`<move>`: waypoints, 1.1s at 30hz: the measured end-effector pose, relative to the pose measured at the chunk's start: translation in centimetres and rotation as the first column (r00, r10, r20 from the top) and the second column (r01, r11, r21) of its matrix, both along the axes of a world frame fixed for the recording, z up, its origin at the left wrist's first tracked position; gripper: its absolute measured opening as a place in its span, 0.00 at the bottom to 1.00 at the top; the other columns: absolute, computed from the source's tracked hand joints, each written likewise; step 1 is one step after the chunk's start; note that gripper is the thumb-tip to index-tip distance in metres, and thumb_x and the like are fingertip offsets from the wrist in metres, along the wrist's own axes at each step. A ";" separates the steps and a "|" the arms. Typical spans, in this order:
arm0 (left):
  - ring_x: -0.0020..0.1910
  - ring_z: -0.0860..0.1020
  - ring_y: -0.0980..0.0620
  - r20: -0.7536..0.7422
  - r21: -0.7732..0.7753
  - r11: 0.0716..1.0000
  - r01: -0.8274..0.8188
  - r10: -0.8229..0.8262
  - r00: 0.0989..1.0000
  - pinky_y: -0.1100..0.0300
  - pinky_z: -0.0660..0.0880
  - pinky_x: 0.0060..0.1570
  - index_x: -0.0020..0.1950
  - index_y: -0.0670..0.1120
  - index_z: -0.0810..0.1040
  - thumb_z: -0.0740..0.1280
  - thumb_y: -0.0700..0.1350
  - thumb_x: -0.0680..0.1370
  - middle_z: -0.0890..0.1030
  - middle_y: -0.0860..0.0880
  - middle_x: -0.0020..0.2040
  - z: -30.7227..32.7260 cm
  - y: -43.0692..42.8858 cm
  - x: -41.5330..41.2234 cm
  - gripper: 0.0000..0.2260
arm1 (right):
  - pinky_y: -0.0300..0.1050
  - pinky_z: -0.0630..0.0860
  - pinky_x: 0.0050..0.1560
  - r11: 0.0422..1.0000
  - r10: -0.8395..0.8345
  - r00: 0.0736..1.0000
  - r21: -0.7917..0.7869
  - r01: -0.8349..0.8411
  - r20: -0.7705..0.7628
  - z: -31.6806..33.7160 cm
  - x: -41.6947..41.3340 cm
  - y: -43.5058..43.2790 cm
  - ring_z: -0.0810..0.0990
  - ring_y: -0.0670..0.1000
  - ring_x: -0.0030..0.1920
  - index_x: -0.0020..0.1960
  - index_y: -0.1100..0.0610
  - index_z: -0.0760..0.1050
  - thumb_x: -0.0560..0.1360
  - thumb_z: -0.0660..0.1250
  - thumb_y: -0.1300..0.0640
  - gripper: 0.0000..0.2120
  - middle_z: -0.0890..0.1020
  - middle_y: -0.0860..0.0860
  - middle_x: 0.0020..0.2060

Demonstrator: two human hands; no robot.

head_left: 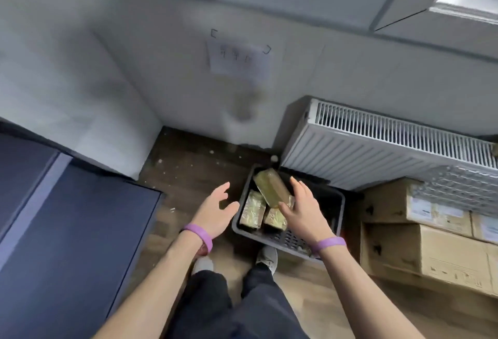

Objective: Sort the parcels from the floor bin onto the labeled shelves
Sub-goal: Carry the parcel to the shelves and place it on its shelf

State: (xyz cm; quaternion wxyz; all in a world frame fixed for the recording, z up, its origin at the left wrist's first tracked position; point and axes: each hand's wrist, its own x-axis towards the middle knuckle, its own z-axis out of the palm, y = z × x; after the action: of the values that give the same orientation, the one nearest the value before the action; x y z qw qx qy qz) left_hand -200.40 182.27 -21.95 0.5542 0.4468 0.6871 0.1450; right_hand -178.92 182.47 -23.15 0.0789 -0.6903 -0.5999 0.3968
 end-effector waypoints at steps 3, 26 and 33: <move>0.69 0.68 0.50 -0.002 -0.056 0.997 0.045 -0.045 0.999 0.62 0.62 0.61 0.74 0.54 0.62 0.65 0.47 0.78 0.70 0.49 0.70 -3.9 4.2 1.5 0.25 | 0.46 0.52 0.76 0.996 -0.071 0.997 -0.056 0.071 0.005 -3.8 1.5 2.2 0.54 0.52 0.78 0.78 0.57 0.55 0.79 0.64 0.55 0.31 0.60 0.54 0.77; 0.65 0.72 0.48 -0.074 -0.353 0.902 0.249 -0.292 0.953 0.60 0.68 0.59 0.74 0.51 0.63 0.61 0.47 0.78 0.69 0.46 0.71 -45.5 15.2 5.0 0.24 | 0.61 0.61 0.72 0.966 0.123 0.952 -0.253 -0.050 0.280 -48.6 0.4 19.0 0.50 0.68 0.76 0.73 0.48 0.60 0.74 0.63 0.66 0.31 0.47 0.52 0.79; 0.62 0.73 0.50 -0.077 -0.411 0.883 0.226 -0.281 0.957 0.60 0.69 0.54 0.75 0.52 0.61 0.60 0.47 0.79 0.69 0.48 0.71 -46.0 13.5 4.5 0.24 | 0.52 0.70 0.46 0.977 0.205 0.901 -0.139 -0.163 0.382 -47.0 1.1 15.8 0.70 0.62 0.55 0.63 0.59 0.63 0.70 0.71 0.61 0.25 0.70 0.58 0.58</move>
State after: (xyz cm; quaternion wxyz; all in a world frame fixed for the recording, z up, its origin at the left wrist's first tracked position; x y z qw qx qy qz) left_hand -195.86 195.81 -67.94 0.5999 0.4198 0.6735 -0.1017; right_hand -177.78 198.30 -70.18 -0.1173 -0.6992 -0.6446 0.2862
